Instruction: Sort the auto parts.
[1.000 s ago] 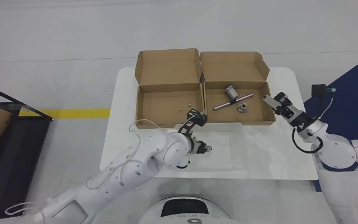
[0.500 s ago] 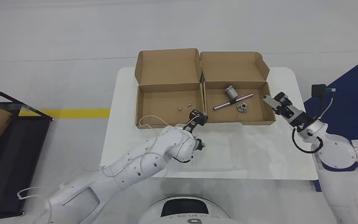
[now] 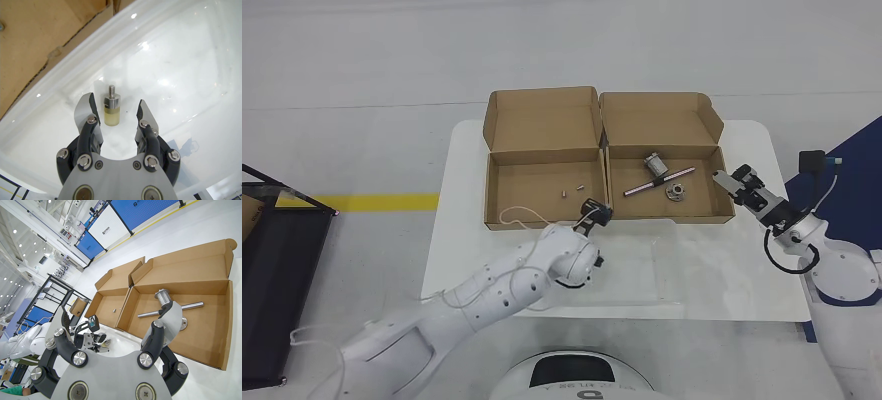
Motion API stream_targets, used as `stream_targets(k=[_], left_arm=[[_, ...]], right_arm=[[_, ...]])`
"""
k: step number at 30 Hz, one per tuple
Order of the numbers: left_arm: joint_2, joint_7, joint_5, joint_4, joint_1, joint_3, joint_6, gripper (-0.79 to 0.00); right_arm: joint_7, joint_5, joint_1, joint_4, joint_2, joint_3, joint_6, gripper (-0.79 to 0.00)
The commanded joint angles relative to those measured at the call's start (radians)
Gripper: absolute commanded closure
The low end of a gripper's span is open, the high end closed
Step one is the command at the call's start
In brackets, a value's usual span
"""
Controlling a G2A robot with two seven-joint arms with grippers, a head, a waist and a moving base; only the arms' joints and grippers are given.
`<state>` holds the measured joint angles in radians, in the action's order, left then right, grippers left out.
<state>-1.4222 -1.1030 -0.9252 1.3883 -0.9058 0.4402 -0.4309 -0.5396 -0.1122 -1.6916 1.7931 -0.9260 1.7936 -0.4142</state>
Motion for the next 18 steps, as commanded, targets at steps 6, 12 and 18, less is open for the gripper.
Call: stream_targets(k=[6,12,18], left_arm=[[-0.031,0.015,-0.012,-0.06,0.014,-0.009,-0.016,-0.332],[-0.051,0.014,-0.017,-0.09,0.022,-0.006,-0.017,0.0],[-0.058,0.026,-0.025,-0.075,0.018,0.019,-0.018,0.0]], right_arm=[[0.0,0.0,0.0,0.0,0.0,0.0,0.0,-0.785],[0.0,0.0,0.0,0.0,0.0,0.0,0.0,-0.785],[0.0,0.0,0.0,0.0,0.0,0.0,0.0,-0.785]])
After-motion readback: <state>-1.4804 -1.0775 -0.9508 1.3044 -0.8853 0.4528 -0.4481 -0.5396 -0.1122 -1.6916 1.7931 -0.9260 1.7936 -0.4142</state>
